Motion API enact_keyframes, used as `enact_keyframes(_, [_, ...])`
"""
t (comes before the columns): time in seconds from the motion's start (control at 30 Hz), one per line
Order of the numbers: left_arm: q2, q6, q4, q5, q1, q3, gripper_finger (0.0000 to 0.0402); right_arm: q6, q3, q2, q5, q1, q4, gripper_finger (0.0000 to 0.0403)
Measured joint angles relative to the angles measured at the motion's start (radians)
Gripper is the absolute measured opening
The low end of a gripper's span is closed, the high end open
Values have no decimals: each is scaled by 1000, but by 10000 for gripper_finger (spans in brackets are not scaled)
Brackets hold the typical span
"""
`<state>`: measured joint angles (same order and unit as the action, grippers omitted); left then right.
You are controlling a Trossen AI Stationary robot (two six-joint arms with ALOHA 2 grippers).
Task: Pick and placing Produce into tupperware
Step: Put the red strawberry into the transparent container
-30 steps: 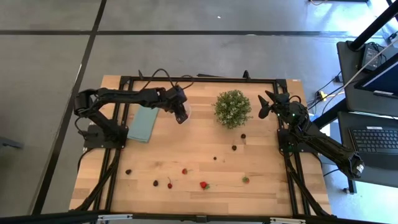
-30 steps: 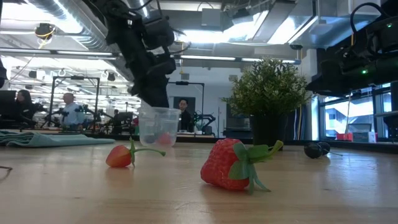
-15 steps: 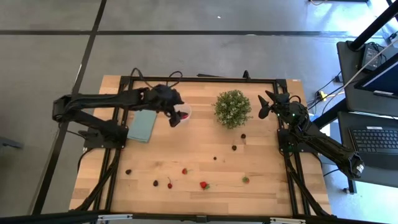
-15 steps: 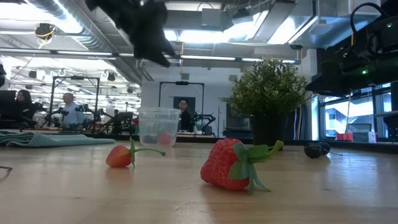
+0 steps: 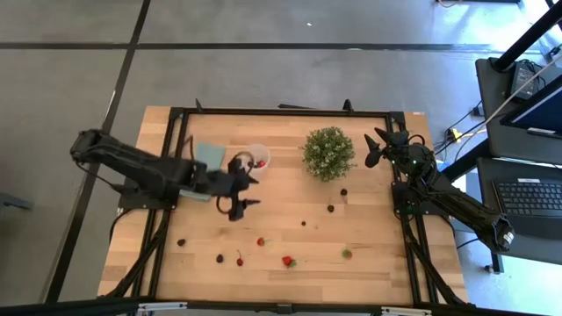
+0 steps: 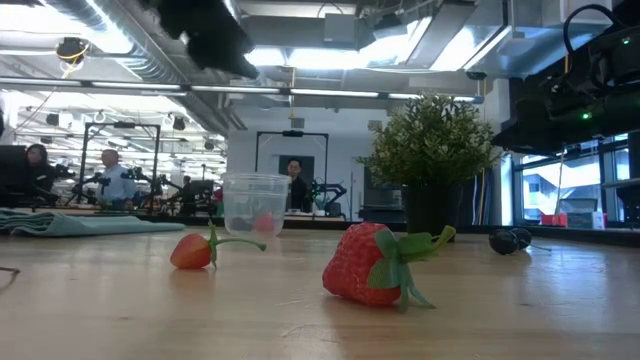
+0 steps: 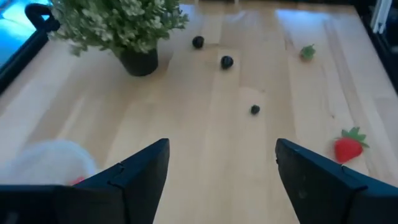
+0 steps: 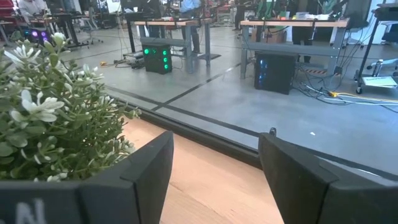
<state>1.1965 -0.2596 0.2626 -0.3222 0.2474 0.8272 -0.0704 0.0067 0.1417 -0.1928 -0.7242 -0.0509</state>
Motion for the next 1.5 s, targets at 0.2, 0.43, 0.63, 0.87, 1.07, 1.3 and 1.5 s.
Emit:
enact_keyframes(0.2, [0,-137,-448,-164,158,-250,283,0,0,0,0,0,0,239])
enact_keyframes(0.43, [15,-134,-572,-160,239,-371,283,-19,0,0,0,0,0,239])
enact_keyframes(0.63, [131,-86,-586,-139,293,-301,283,-57,0,0,0,0,0,239])
enact_keyframes(0.87, [343,-98,-757,-179,335,-266,283,-58,0,0,0,0,0,239])
enact_keyframes(1.07, [489,-149,-858,-272,374,-266,283,-58,0,0,0,0,0,239])
enact_keyframes(1.3, [620,-226,-958,-263,378,-266,283,-58,0,0,0,0,0,239])
enact_keyframes(1.5, [684,-228,-978,-257,391,-266,283,-60,0,0,0,0,0,239])
